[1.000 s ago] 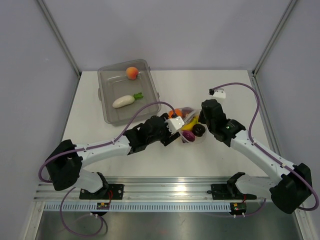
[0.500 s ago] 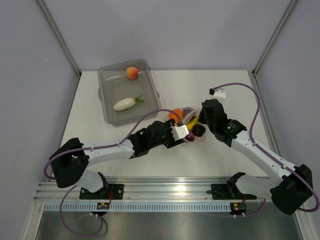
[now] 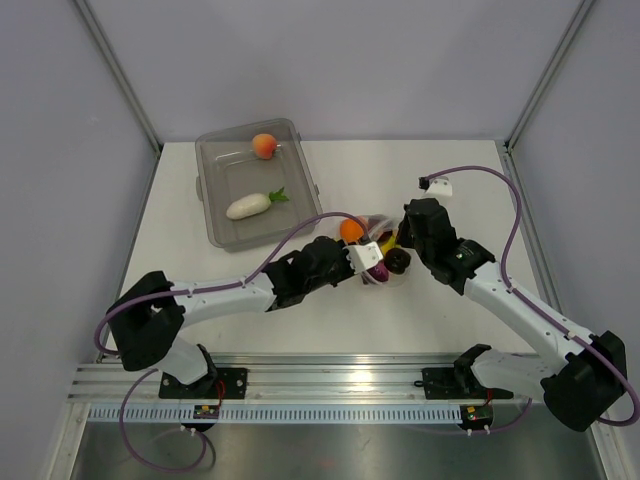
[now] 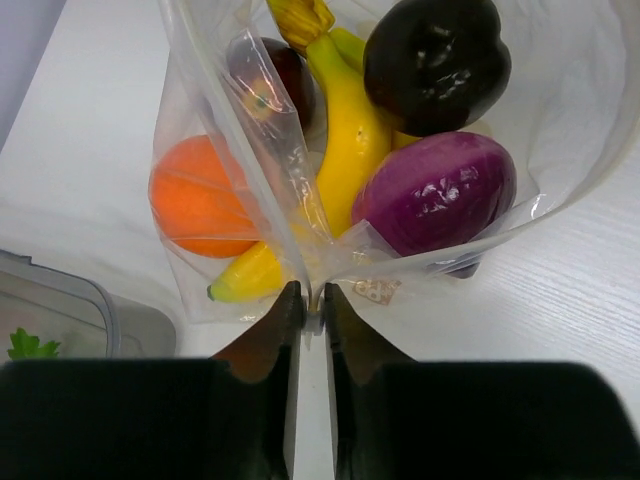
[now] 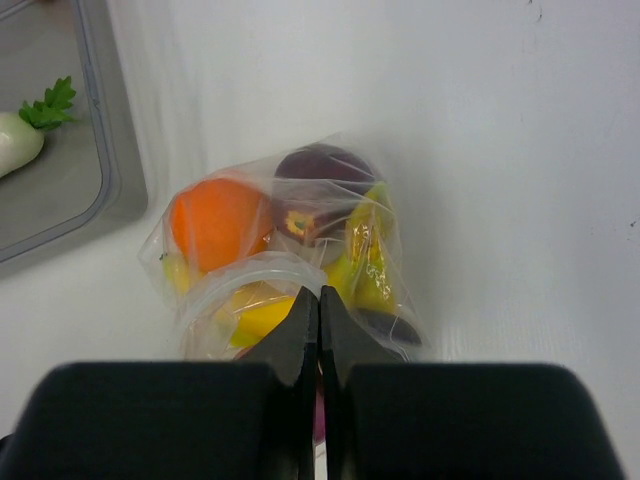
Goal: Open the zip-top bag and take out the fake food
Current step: Adjust the zipper food storage bag at the center of the board.
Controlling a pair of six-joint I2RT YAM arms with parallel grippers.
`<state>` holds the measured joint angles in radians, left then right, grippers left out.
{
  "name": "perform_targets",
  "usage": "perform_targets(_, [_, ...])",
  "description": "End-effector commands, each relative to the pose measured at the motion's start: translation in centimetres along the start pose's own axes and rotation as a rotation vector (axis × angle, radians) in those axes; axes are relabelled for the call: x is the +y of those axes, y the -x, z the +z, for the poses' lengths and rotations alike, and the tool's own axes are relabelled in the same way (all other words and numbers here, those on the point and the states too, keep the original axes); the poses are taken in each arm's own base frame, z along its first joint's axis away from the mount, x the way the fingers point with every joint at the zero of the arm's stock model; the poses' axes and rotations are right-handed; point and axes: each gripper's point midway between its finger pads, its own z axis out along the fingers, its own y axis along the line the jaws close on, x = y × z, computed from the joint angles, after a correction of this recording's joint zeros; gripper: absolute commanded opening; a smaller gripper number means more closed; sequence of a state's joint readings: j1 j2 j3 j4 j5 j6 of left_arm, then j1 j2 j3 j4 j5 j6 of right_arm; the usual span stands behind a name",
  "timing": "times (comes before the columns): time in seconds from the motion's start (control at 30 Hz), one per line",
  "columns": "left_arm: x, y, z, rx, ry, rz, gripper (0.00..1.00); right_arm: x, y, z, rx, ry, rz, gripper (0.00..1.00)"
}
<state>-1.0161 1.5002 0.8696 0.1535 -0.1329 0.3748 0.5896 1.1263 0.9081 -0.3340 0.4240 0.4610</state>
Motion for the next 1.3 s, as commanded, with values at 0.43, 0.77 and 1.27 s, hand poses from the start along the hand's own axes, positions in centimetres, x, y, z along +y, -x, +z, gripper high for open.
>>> perform_targets(0.43, [1.8, 7.1, -4.6, -0.181, 0.010, -0.112, 0.01, 0.6, 1.7, -0.3, -0.066, 0.033, 0.055, 0.00])
perform_targets(0.77, [2.5, 9.5, -7.9, -0.289, 0.015, -0.201, 0.00, 0.7, 1.7, -0.3, -0.065, 0.038, 0.060, 0.00])
perform_targets(1.27, [3.0, 9.3, -8.9, -0.326, 0.048, -0.163, 0.01, 2.2, 2.2, -1.9, -0.115, 0.188, -0.020, 0.67])
